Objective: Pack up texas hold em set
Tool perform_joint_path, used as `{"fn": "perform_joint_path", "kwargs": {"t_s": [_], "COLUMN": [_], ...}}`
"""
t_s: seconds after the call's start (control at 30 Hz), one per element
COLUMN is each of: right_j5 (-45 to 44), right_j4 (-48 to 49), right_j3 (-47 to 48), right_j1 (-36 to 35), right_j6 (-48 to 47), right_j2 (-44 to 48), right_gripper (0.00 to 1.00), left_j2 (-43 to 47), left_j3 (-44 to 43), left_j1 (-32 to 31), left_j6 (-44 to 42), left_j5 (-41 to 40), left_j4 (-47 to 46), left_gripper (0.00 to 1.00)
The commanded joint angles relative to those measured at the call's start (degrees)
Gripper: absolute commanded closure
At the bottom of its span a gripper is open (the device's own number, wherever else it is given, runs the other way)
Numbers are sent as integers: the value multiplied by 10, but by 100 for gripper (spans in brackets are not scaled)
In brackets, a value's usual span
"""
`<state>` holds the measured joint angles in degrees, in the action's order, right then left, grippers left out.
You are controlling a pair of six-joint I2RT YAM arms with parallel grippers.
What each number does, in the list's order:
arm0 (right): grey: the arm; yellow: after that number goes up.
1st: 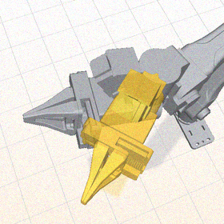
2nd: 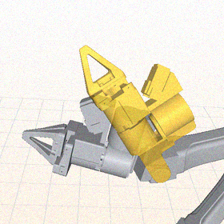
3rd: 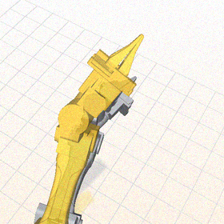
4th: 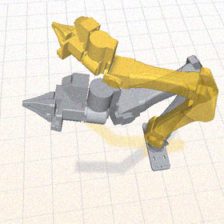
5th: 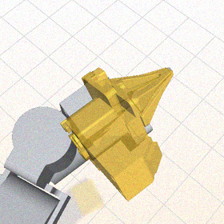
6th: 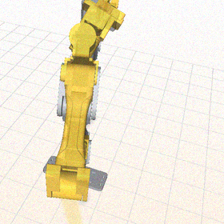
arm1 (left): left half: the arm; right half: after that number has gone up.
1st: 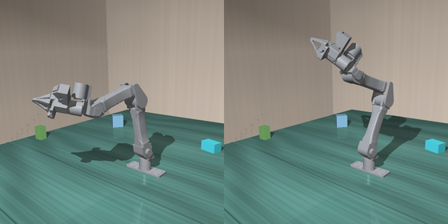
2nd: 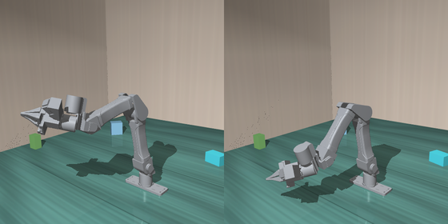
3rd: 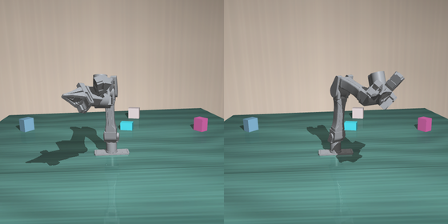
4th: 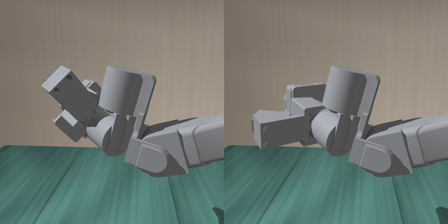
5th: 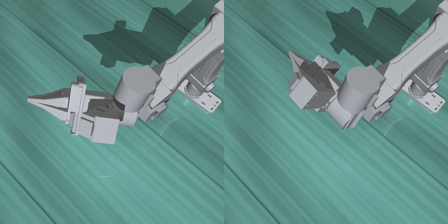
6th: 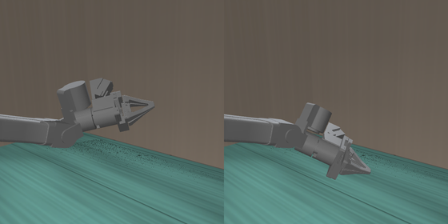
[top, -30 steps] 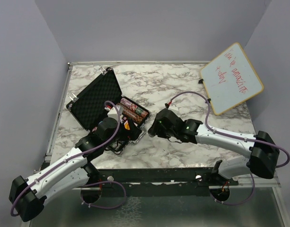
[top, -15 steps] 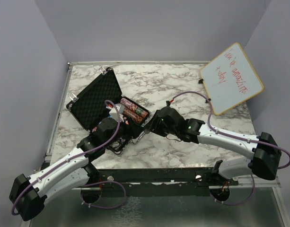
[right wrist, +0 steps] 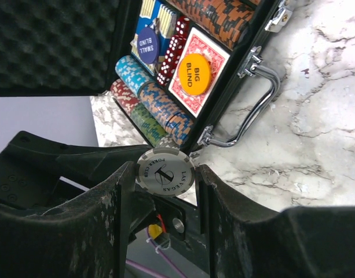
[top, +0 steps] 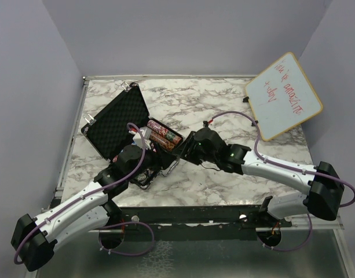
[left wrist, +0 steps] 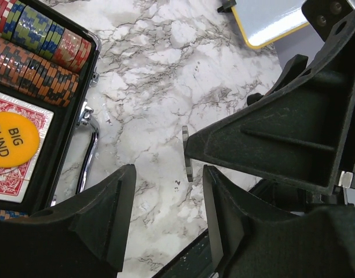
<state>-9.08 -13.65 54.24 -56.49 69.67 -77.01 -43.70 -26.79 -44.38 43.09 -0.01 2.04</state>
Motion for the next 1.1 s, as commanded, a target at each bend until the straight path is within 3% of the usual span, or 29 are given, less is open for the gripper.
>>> {"fn": "perform_joint_path", "kwargs": {"t_s": [0.0, 0.27, 0.57, 0.77, 0.87, 0.93, 1.07], "right_j5": [26, 43, 63, 79, 77, 61, 23], "right_j4": [33, 44, 74, 83, 112, 112, 89], "right_j3": [8, 8, 2, 3, -11, -14, -17], "right_j1": [3, 5, 7, 8, 11, 16, 36], "right_j6": [11, 13, 28, 31, 32, 30, 13], "right_j2": [-8, -26, -45, -57, -54, -52, -33], "right_gripper": [53, 53, 53, 53, 49, 40, 29], "left_j2": [6, 3, -4, -17, -29, -36, -47], "left_j3": [13, 20, 18, 3, -16, -34, -97], "left_j1": [-3, -3, -3, -3, -3, -3, -3], "left_j6": [15, 45, 52, 49, 39, 25, -20], "left_j5": [11, -12, -31, -45, -54, -64, -100], "left_j4": [-18, -44, -33, -15, 14, 47, 177], "left_gripper": [45, 61, 72, 97, 100, 100, 100]}}
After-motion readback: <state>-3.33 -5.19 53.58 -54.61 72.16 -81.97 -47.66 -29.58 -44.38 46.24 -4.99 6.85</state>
